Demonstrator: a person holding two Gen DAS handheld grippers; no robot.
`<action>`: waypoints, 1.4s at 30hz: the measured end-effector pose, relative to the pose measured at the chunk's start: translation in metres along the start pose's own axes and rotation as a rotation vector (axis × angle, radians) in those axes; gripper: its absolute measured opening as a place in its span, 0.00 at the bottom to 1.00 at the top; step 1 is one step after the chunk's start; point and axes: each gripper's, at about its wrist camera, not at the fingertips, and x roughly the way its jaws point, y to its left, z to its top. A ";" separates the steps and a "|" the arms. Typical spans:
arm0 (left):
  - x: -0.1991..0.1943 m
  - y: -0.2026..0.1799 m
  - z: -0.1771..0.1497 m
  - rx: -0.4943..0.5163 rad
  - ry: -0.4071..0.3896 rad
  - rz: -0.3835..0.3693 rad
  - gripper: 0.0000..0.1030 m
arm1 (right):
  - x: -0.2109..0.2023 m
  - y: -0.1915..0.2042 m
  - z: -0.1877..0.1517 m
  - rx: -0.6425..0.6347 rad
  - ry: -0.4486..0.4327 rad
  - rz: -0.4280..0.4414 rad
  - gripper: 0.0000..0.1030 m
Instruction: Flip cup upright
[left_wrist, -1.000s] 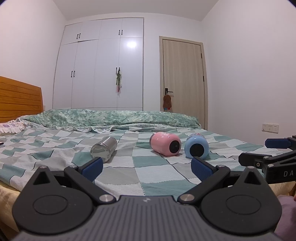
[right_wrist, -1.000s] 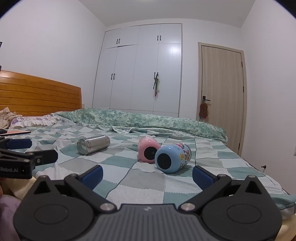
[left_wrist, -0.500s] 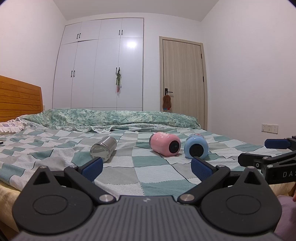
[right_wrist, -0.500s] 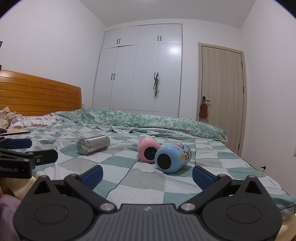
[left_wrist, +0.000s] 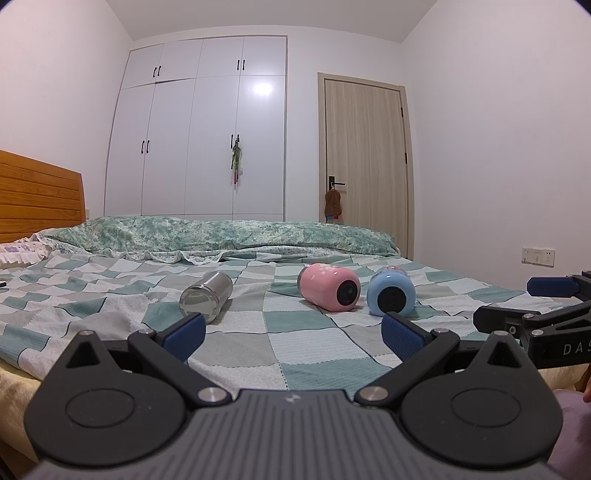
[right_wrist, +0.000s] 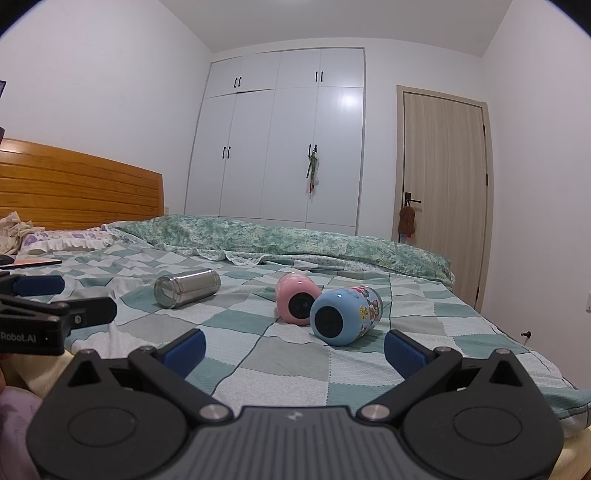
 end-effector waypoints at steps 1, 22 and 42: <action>0.000 0.000 0.000 0.000 0.000 0.000 1.00 | 0.000 0.000 0.000 0.000 -0.001 0.000 1.00; 0.000 0.000 0.000 0.000 0.001 0.001 1.00 | 0.000 0.001 0.000 -0.001 0.000 0.001 1.00; 0.058 0.031 0.053 0.040 0.120 0.056 1.00 | 0.065 0.003 0.038 0.016 0.020 0.076 1.00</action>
